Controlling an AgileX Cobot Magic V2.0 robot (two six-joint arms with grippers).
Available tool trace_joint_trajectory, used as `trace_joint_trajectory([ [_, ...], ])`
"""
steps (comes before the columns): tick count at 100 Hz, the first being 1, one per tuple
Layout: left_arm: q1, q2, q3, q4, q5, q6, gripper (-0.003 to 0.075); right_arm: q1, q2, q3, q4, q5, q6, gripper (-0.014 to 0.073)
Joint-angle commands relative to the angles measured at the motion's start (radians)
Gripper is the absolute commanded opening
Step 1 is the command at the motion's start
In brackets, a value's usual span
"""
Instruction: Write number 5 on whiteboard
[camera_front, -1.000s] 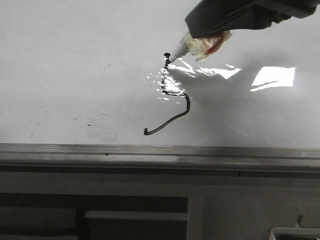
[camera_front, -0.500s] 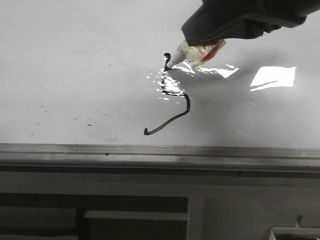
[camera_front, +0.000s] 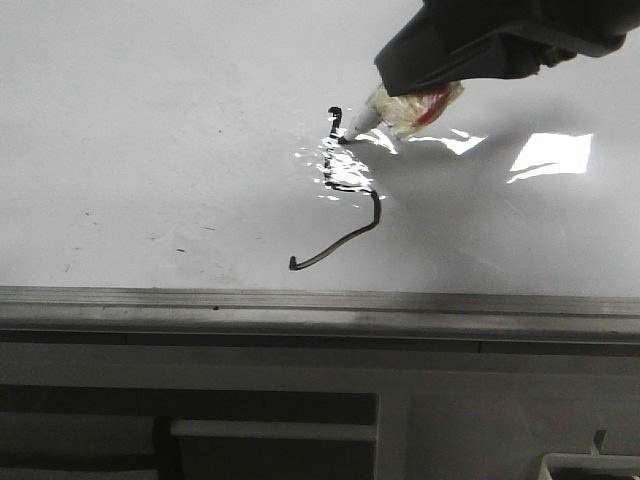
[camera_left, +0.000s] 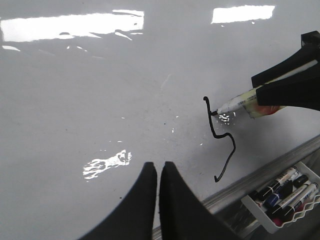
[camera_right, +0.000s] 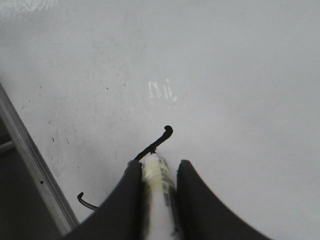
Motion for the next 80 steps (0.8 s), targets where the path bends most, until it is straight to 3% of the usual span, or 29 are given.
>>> trace_joint_trajectory([
  [1, 0.003, 0.000, -0.028, -0.032, -0.014, -0.006, -0.0020, -0.047, -0.012, -0.024, 0.004, -0.038, -0.002, -0.0043],
  [35, 0.003, 0.000, -0.028, -0.032, -0.013, -0.006, -0.0020, -0.150, -0.089, 0.026, 0.005, 0.001, -0.002, -0.0043],
  [70, 0.003, 0.000, -0.028, -0.032, -0.013, -0.006, -0.0018, -0.122, -0.157, -0.022, 0.000, 0.058, -0.002, -0.0043],
  [75, 0.003, 0.000, -0.028, -0.032, -0.005, 0.004, -0.0001, -0.107, -0.180, -0.046, 0.000, 0.097, -0.002, -0.0043],
  [80, 0.003, 0.000, -0.033, -0.010, 0.028, 0.020, 0.0066, -0.084, -0.195, -0.077, 0.000, 0.150, -0.002, -0.0043],
])
